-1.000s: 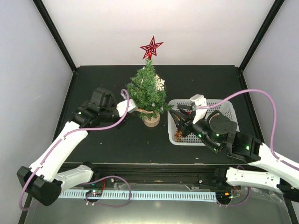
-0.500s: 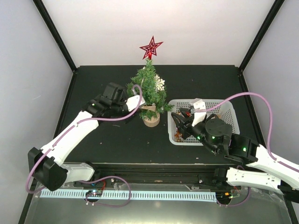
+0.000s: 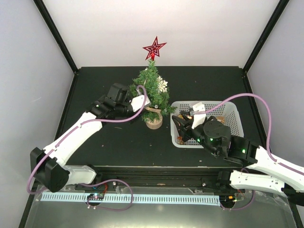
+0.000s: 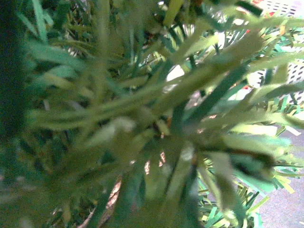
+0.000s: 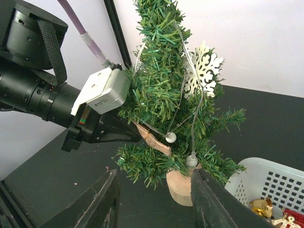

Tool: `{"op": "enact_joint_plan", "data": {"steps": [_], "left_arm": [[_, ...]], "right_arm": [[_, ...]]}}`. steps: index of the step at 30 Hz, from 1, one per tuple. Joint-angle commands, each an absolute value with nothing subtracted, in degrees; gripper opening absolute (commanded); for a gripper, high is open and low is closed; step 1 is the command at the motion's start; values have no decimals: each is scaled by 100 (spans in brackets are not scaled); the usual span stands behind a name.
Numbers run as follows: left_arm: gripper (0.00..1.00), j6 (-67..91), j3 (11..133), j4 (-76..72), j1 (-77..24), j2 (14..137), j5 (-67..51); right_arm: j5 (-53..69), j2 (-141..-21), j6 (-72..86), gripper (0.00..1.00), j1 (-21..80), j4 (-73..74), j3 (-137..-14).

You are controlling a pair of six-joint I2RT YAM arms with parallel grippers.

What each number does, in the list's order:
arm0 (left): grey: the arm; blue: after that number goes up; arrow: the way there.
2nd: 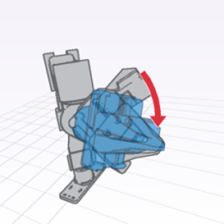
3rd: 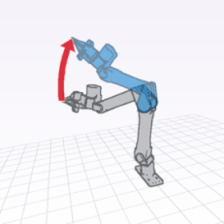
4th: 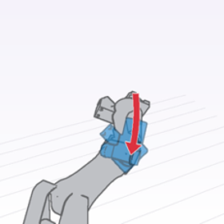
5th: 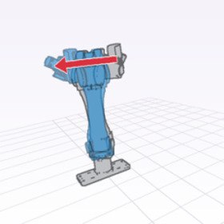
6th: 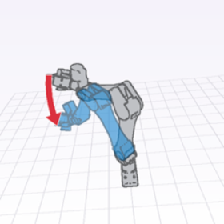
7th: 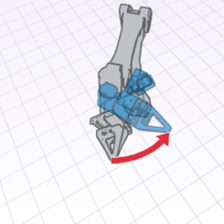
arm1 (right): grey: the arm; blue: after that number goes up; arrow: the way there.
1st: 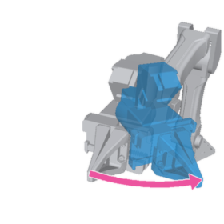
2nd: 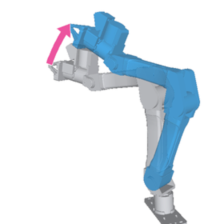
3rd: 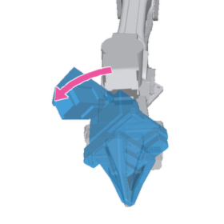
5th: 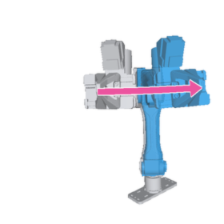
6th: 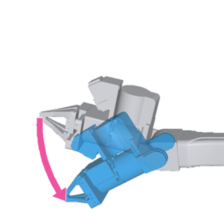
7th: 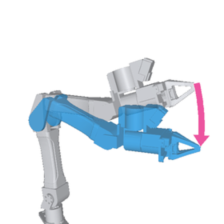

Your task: Decorate the small christmas tree

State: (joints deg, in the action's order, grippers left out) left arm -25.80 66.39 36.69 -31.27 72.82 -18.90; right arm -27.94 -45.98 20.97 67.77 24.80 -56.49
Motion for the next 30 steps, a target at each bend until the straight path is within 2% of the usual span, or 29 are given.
{"op": "enact_joint_plan", "data": {"steps": [1, 5, 13, 17, 25, 30], "left_arm": [[4, -2550, 6615, 3531, -3175, 7250, -1696], [8, -2628, 6463, 3577, -3180, 7123, -1684], [41, -2730, 6319, 3705, -3179, 6626, -1371], [60, -2733, 6307, 3891, -3177, 6427, -1274], [76, -2620, 5990, 4183, -3178, 5767, -1102], [79, -2620, 5714, 4211, -3173, 5386, -1089]], "right_arm": [[-2855, -4539, 2196, 42, 6759, 2358, -5686], [-2874, -4482, 2231, 42, 6756, 2397, -5695], [-2951, -4408, 2304, 44, 6759, 2525, -5722], [-3040, -4379, 2303, 45, 6757, 2565, -5730], [-3260, -4452, 2329, 45, 6748, 2698, -5825], [-3361, -4646, 2357, 46, 6740, 2684, -5832]]}}
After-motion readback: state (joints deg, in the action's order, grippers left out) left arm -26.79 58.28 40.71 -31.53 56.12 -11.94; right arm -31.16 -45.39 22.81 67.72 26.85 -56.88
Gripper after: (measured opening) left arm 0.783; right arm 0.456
